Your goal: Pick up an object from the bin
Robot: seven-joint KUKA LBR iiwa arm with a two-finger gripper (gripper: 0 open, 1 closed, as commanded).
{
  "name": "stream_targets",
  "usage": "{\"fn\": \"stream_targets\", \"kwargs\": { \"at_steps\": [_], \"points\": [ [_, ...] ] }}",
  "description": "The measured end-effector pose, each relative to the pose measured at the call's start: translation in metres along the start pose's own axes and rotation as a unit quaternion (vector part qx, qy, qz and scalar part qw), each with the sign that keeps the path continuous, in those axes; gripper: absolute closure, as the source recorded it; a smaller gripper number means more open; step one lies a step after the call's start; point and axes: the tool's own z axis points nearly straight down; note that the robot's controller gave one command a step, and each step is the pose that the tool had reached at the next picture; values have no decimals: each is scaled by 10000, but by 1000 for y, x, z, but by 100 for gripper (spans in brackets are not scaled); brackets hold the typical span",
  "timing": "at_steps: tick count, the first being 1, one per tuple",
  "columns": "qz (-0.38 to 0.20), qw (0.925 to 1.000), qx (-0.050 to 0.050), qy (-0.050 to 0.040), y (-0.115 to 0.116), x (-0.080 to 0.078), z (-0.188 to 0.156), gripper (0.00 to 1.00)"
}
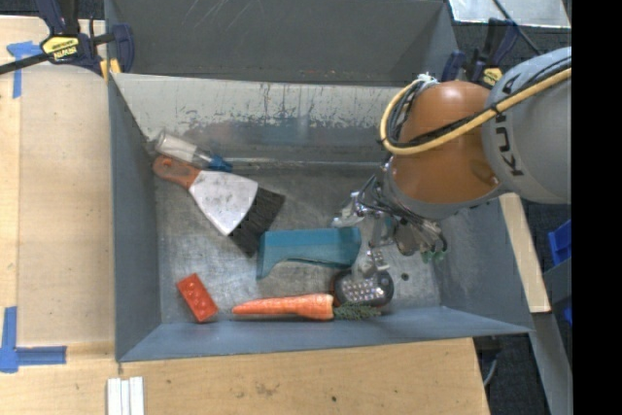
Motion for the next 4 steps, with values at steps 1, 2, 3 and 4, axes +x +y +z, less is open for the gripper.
{"fn": "stream_targets", "kwargs": {
  "at_steps": [1,2,3,4],
  "points": [
    [1,10000,-3,-1,0,1,-3,100],
    [4,10000,-5,-74,0,0,-14,100],
    [0,10000,-12,-60,1,1,-20,100],
    [-4,10000,-15,-51,1,2,-31,100]
  ]
}}
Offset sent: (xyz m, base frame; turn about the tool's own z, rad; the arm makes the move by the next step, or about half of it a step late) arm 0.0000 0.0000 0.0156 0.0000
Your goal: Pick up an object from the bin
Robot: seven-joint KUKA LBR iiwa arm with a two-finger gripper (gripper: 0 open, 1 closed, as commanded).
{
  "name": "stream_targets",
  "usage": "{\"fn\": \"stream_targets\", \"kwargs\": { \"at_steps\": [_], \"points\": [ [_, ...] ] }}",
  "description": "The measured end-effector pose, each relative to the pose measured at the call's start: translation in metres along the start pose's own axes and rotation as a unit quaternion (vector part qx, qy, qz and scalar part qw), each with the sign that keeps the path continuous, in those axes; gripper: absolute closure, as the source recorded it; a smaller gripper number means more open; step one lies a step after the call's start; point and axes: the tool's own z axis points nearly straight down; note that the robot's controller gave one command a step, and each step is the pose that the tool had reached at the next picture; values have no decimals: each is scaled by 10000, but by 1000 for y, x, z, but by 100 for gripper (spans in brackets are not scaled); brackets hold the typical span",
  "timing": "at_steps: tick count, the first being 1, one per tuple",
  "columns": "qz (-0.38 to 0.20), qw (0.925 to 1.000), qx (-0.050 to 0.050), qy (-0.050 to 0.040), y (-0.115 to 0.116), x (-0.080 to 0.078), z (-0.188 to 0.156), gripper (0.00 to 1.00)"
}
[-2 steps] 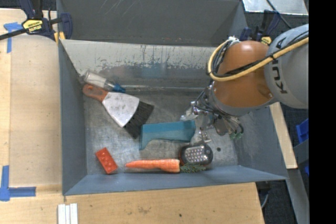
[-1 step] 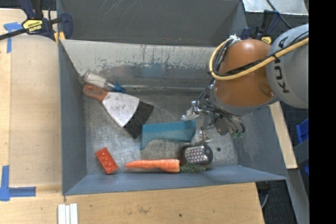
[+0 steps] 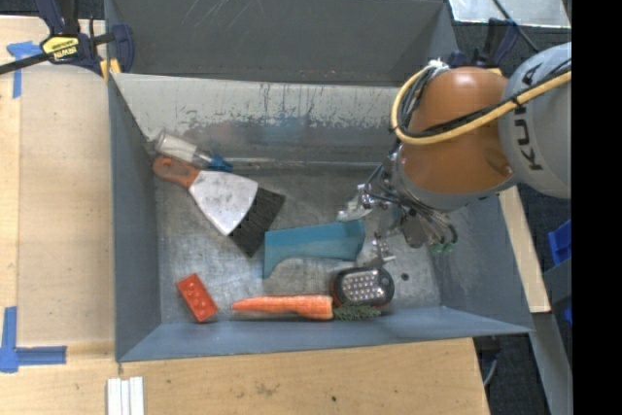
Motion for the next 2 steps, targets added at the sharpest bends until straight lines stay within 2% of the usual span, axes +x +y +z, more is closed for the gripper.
{"fn": "stream_targets", "kwargs": {
  "at_steps": [2],
  "points": [
    [-7,10000,0,-3,0,0,-18,100]
  ]
}}
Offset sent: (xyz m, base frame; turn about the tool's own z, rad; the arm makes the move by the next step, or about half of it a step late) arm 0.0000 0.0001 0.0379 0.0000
